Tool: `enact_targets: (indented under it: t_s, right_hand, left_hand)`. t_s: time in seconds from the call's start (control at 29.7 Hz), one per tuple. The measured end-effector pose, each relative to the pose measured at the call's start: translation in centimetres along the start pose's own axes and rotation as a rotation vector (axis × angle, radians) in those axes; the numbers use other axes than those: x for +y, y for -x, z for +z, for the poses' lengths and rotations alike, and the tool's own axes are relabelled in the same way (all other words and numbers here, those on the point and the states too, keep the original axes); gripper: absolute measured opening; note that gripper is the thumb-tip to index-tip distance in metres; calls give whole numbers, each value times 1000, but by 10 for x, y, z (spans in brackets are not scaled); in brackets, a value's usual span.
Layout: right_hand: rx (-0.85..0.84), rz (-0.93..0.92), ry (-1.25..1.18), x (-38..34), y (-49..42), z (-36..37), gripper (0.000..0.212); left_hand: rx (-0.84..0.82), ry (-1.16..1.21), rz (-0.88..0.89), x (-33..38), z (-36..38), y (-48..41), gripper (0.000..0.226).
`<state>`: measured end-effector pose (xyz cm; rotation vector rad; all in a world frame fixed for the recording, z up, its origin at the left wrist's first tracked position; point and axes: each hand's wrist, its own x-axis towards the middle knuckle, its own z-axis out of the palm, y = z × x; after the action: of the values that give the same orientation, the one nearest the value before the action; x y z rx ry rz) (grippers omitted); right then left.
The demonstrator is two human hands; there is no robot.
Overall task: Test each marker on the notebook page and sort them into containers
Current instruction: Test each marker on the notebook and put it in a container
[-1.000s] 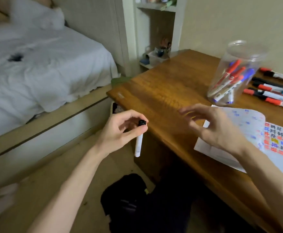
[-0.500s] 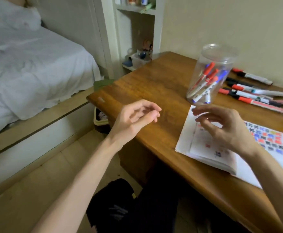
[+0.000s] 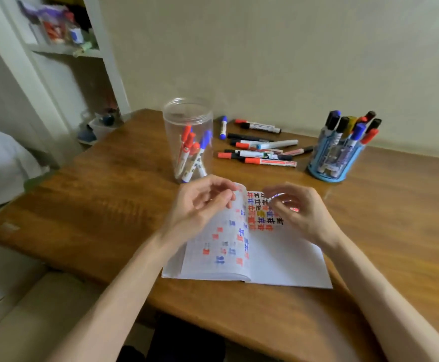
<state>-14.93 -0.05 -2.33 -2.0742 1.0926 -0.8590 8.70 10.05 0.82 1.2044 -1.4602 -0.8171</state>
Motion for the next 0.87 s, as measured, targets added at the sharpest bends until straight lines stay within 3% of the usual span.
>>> enact_targets:
  t_s: [0.13, 0.3, 0.44, 0.57, 0.74, 0.87]
  right_hand:
    - [48, 41, 44, 12, 1, -6, 23]
    - [69, 63, 73, 14, 0, -10, 22]
    - [107, 86, 57, 13, 1, -16, 21]
    - [125, 95, 41, 15, 3, -20, 19]
    - [133, 106, 54, 15, 3, -21, 21]
    - [169, 94, 62, 16, 3, -21, 20]
  left_hand:
    - [-14, -40, -30, -4, 24, -31, 13]
    - [38, -262, -15, -33, 44, -90, 22]
    - [141, -612, 27, -54, 53, -132, 40]
    - [114, -941, -30, -67, 65, -155, 63]
    - [236, -1064, -35, -77, 70, -161, 42]
    - [258, -876, -21, -71, 66, -155, 31]
